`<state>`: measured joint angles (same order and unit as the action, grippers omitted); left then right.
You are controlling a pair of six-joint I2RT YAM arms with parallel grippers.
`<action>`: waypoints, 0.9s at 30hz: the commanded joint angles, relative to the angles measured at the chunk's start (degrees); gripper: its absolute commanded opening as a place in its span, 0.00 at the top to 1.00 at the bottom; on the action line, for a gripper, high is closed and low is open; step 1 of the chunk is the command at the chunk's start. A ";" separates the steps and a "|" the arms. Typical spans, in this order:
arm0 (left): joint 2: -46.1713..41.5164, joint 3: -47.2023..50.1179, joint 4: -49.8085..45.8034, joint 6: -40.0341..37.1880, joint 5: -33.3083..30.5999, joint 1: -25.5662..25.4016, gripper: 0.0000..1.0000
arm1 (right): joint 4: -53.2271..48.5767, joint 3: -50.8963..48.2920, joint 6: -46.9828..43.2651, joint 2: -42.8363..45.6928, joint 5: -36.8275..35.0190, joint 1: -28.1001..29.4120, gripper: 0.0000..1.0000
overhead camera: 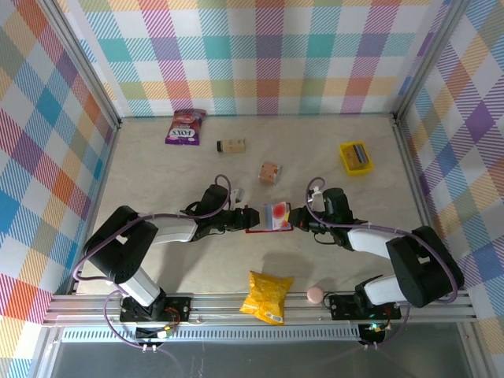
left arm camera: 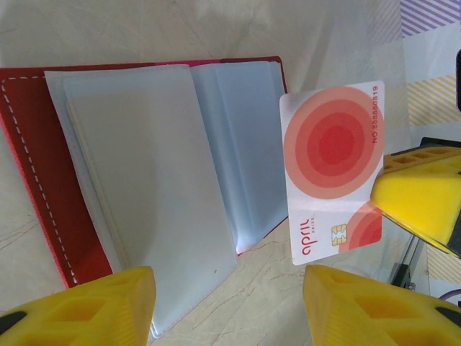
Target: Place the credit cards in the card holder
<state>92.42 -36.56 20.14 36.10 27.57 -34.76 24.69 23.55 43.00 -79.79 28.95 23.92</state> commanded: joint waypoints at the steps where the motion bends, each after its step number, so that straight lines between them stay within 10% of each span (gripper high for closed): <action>1: 0.59 0.20 0.87 -1.79 0.09 0.49 0.44 | 3.58 1.75 -0.33 -1.86 0.19 0.75 1.00; 27: 3.11 -0.97 -3.07 -2.46 -1.29 0.49 0.50 | 12.53 3.95 2.52 -13.24 0.05 2.44 1.00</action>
<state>94.78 -36.60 19.00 34.83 26.81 -34.76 33.74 26.00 44.75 -91.85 28.51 25.89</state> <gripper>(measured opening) 0.504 0.043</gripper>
